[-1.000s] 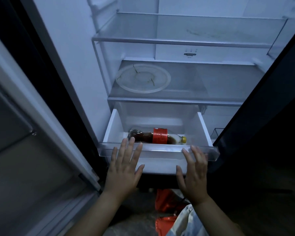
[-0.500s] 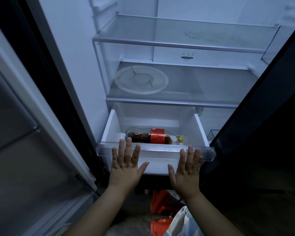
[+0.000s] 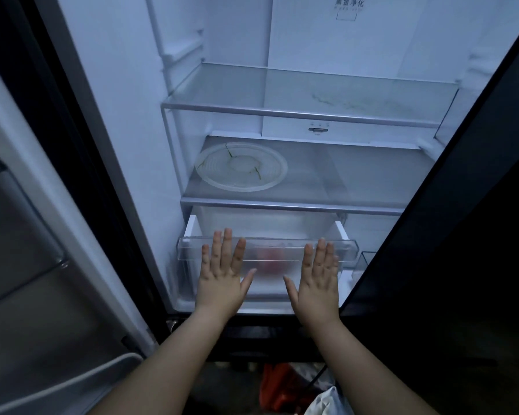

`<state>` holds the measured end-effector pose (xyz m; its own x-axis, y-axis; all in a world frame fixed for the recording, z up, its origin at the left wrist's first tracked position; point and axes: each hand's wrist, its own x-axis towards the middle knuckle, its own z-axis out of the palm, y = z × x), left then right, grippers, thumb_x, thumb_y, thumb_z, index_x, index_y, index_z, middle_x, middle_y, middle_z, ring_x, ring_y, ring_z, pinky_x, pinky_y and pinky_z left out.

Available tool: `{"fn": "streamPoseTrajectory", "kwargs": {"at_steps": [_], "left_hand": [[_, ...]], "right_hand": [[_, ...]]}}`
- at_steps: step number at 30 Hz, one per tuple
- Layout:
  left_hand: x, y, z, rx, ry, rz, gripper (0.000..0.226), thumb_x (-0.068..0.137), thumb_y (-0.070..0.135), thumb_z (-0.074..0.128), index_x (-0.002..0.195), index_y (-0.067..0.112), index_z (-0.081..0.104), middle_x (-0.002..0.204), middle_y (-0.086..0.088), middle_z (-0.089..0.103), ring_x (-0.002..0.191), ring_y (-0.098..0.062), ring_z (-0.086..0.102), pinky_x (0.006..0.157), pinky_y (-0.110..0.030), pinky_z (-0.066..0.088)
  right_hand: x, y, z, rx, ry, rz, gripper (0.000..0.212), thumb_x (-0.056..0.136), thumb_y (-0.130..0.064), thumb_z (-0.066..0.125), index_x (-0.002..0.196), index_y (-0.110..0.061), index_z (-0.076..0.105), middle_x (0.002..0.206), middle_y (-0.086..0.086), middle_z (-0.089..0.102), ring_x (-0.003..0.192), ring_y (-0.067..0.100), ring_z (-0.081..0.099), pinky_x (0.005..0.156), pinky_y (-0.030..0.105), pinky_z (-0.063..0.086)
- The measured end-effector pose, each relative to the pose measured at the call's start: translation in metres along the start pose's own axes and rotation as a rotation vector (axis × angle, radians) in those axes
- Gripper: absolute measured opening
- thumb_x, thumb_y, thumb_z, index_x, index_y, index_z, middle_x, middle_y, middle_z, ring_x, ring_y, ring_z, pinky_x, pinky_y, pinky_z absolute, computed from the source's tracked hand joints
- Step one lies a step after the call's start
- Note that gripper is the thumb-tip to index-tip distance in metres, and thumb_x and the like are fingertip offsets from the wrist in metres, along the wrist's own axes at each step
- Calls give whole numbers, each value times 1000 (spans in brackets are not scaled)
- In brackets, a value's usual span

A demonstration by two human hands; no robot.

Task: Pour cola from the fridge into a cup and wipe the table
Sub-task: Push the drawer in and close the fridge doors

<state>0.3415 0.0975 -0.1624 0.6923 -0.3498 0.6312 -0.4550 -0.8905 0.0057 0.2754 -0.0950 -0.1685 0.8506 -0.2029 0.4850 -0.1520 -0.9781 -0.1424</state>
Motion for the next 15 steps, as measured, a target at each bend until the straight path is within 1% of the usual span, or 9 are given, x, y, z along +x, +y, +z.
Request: {"fn": "streamPoseTrajectory", "kwargs": {"at_steps": [3,7,11,13,15], "left_hand": [[11,-2,6,-7,-2,-2,79,93,51,28,150,13,-11,158,-16,-13,146,-32,-5,117,-47,-4],[26,-6,13,-16,1,-3,74,95,51,22,151,12,-9,158,-17,-10,146,-33,-3,117,-49,4],[38,-7,20,-47,-39,-22,78,92,50,28,151,13,-7,158,-17,-9,146,-33,-1,117,-49,4],[43,-8,26,-60,-81,-38,74,95,51,22,151,12,-4,158,-18,-7,146,-34,2,117,-49,7],[46,-9,32,-84,-162,-59,68,98,51,10,152,12,-1,158,-19,-2,145,-35,6,115,-52,13]], "right_hand": [[12,-3,2,5,-26,22,74,97,-55,14,151,-7,-5,158,17,-12,146,36,-2,117,49,9],[27,-6,5,-10,-54,40,76,97,-56,11,151,-5,-3,158,20,-7,145,39,4,117,48,9],[40,-7,8,-24,-105,67,78,95,-59,8,150,-4,-3,157,23,3,145,39,5,116,49,12],[49,-8,11,-21,-131,81,78,95,-59,7,151,-5,-1,157,23,6,145,38,6,115,49,15],[56,-5,15,-30,-163,75,78,94,-58,15,151,-6,2,158,22,6,146,36,5,114,48,16]]}}
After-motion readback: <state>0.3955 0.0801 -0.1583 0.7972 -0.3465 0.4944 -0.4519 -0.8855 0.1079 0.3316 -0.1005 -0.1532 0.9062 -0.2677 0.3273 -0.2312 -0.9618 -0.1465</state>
